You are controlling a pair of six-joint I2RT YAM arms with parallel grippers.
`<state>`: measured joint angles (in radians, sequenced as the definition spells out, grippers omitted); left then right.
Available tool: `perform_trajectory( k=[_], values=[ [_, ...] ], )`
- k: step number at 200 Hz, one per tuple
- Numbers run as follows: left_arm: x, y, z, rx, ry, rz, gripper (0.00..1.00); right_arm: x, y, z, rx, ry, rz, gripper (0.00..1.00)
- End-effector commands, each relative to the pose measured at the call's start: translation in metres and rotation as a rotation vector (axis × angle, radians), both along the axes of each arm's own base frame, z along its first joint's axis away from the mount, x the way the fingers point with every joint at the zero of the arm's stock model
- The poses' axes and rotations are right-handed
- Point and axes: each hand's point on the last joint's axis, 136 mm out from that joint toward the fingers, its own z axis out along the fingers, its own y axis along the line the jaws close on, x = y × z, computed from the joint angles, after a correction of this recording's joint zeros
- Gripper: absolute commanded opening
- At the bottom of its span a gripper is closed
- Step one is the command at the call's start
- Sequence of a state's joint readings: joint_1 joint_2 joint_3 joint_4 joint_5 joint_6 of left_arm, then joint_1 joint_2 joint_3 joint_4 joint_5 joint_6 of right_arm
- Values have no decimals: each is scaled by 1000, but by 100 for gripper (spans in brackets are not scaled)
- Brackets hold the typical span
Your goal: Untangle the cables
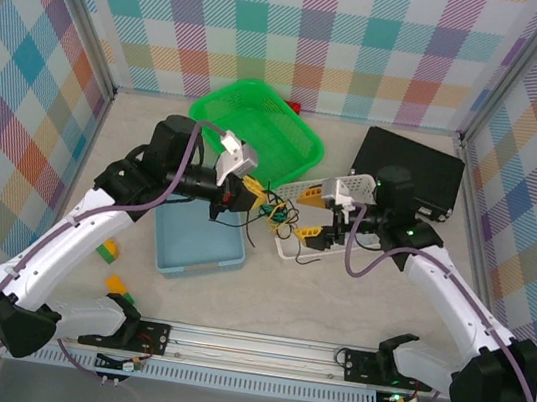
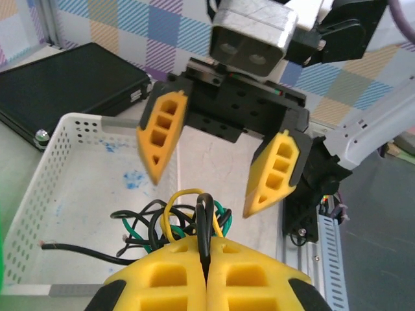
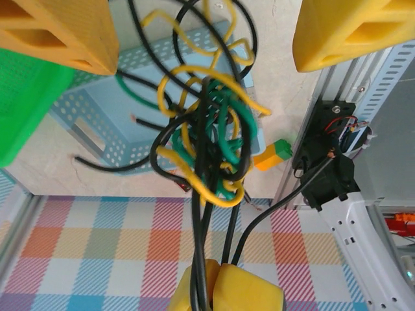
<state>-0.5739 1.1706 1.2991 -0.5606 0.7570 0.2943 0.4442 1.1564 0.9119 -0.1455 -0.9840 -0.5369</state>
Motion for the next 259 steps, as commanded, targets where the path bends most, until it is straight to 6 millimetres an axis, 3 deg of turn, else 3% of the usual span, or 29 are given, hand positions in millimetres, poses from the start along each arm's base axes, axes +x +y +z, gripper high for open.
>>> perform_trajectory(
  k=[1,39,75,122,147,199,232,259],
  values=[
    [-20,3,22,-35,-68,-71,0,-2,12,11,28,-91,49,71],
    [-24,6,21,-29,-81,-71,0,-9,28,7,28,-88,88,70],
    [-20,6,18,-22,-86,-60,0,-14,35,4,40,-69,104,57],
    [-18,6,17,-27,-97,-47,0,-12,40,9,92,-53,70,57],
    [-16,8,17,-27,-111,-30,0,-13,43,7,95,-31,70,47],
    [-6,10,9,-16,-91,43,0,-4,42,10,147,-19,-9,0],
    [2,14,7,2,-89,91,2,-4,37,5,149,-11,-57,0],
    [5,19,6,13,-115,128,20,2,34,9,194,45,-116,0]
  ],
)
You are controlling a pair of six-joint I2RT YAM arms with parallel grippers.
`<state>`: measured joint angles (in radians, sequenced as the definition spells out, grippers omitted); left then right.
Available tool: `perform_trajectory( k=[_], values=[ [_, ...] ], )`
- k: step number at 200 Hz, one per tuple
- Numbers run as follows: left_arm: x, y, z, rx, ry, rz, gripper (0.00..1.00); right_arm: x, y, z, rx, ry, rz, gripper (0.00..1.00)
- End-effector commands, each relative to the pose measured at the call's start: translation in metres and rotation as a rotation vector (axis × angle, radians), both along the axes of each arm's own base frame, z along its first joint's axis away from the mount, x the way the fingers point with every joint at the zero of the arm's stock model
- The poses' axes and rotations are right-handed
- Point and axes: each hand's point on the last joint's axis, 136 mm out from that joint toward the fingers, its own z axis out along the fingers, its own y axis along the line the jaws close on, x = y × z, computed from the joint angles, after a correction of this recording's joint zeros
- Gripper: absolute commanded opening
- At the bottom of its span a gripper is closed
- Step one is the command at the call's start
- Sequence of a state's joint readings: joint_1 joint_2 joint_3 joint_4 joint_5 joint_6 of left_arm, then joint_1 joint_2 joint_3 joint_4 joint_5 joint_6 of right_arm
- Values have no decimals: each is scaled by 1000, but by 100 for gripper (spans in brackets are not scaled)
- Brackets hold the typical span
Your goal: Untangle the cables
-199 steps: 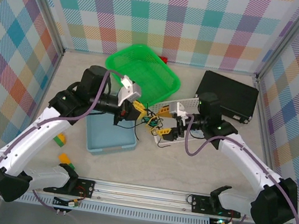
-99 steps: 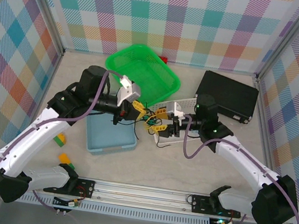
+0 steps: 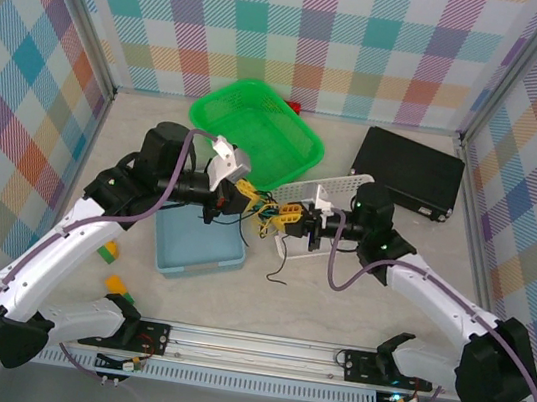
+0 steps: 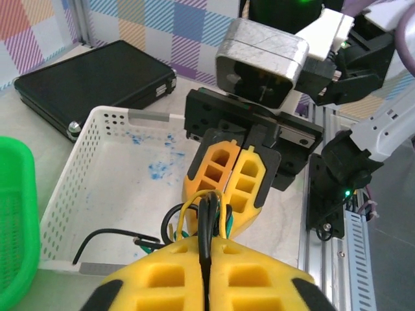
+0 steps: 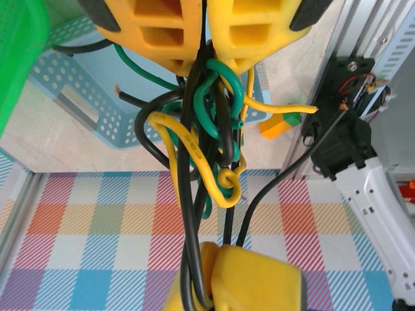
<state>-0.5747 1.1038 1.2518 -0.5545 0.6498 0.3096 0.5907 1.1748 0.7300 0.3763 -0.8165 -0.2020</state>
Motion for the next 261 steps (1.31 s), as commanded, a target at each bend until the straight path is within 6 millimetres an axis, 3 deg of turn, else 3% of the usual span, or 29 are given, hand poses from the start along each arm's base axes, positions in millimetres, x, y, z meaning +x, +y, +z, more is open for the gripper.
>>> perform_trajectory(
  k=[1,48,75,119,156,209,261],
  values=[
    [2,5,11,-19,-54,40,21,3,-2,15,77,27,-51,0],
    [-1,22,3,21,-28,108,58,15,-7,24,138,140,-147,0],
    [-12,34,-5,59,-9,112,67,17,-9,26,131,139,-165,0],
    [-16,46,-18,107,-54,128,69,9,-9,30,137,127,-132,0],
    [-5,53,-22,127,-58,157,70,-2,-10,31,127,123,-89,0],
    [12,53,-16,-3,125,106,62,-9,-14,28,103,115,-85,0],
    [8,53,-9,-55,115,21,63,-17,-17,25,86,101,-63,0]
  ],
)
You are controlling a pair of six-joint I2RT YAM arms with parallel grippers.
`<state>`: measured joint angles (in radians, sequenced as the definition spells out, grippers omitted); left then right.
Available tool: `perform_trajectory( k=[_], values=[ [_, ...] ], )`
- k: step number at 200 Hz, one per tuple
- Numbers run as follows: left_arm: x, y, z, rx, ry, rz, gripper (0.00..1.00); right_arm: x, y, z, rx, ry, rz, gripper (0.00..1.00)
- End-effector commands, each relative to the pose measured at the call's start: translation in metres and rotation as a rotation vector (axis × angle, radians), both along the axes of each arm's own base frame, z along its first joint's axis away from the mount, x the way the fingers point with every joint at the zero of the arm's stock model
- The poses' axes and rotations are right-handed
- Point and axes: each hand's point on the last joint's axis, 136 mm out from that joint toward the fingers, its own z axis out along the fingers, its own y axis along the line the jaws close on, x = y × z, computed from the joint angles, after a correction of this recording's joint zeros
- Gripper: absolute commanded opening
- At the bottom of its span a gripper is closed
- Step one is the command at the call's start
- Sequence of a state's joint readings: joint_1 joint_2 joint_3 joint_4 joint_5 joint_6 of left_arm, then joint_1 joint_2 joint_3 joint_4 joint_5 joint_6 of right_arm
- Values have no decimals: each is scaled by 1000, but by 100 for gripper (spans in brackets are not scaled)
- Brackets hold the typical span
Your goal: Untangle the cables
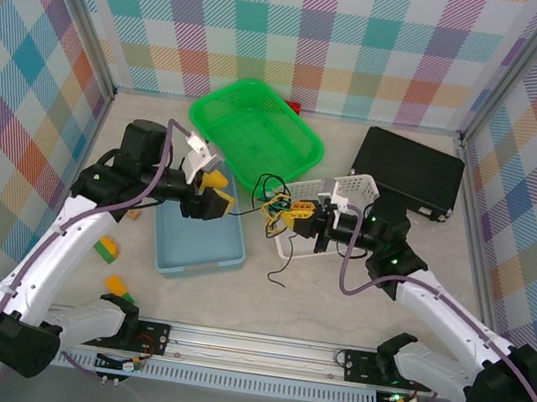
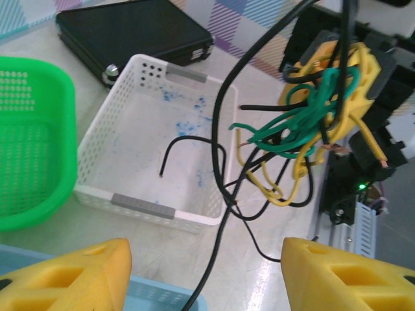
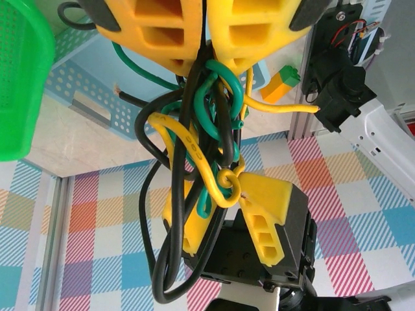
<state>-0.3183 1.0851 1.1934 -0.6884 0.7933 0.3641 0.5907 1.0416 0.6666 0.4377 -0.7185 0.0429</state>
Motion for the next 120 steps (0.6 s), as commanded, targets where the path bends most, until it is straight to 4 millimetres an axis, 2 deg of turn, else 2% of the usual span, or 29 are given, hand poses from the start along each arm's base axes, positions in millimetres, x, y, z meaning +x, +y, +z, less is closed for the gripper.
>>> perform_trajectory(
  k=[1,19,78,120],
  values=[
    [-14,-2,24,-81,-32,-88,63,-13,0,1,-6,-32,49,0],
    [-19,-2,30,-119,-43,-151,63,-21,-1,-1,-15,-44,87,0],
    [-30,-6,29,-128,-67,-257,61,-38,1,0,-28,-56,199,0],
    [-34,-16,19,-144,-39,-305,58,-44,4,1,-26,-65,264,0]
  ],
)
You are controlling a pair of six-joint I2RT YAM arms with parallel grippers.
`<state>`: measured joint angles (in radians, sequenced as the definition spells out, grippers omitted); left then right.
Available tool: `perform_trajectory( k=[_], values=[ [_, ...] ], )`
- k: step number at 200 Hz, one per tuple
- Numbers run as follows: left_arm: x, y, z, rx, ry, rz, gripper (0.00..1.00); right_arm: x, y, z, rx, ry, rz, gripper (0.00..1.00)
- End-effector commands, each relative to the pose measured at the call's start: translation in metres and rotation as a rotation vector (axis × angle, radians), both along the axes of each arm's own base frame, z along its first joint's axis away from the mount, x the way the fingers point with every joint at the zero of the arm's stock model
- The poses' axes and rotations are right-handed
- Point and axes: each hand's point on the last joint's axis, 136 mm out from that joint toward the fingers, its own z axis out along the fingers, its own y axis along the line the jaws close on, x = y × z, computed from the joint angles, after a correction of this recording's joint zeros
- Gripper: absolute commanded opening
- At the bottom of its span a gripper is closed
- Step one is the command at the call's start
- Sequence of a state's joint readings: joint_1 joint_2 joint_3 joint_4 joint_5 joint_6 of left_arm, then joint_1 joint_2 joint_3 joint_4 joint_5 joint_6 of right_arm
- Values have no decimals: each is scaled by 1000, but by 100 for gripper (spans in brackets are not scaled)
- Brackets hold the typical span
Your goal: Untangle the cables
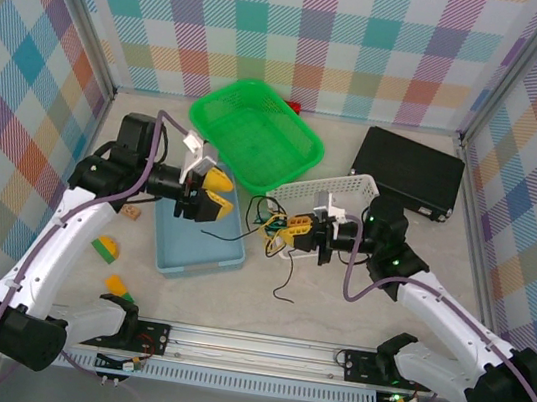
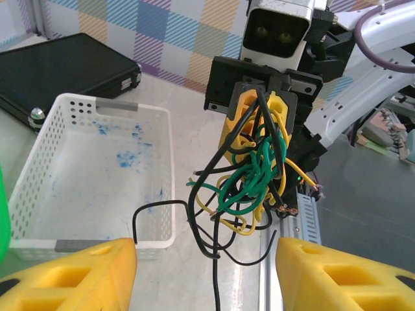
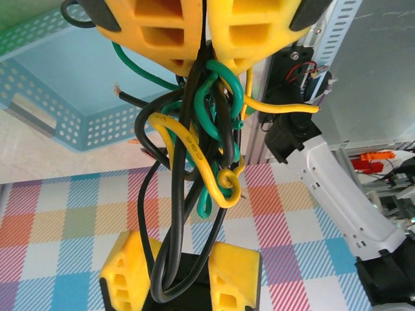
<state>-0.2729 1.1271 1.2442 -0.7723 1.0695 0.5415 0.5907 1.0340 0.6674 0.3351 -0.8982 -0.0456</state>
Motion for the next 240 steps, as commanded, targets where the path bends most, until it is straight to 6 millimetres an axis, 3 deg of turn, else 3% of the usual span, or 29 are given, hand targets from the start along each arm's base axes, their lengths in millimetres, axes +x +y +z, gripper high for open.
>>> perform_trajectory(
  k=[1,57,112,129,162,204,240],
  values=[
    [-9,-8,-3,-30,-2,-73,58,-11,3,15,28,-57,82,0],
    [-14,-25,-16,-8,14,-134,57,-10,7,12,25,-34,104,0],
    [-7,-33,-28,8,15,-146,53,-14,15,6,22,-18,144,0],
    [-5,-34,-29,10,19,-149,42,-12,16,3,23,-10,136,0],
    [-7,-33,-25,11,4,-149,0,-4,18,-7,6,12,101,0],
    [-12,-30,-27,34,26,-142,0,2,20,-40,-44,61,83,0],
    [-13,-28,-25,55,0,-128,0,8,19,-70,-117,24,52,13]
  ],
)
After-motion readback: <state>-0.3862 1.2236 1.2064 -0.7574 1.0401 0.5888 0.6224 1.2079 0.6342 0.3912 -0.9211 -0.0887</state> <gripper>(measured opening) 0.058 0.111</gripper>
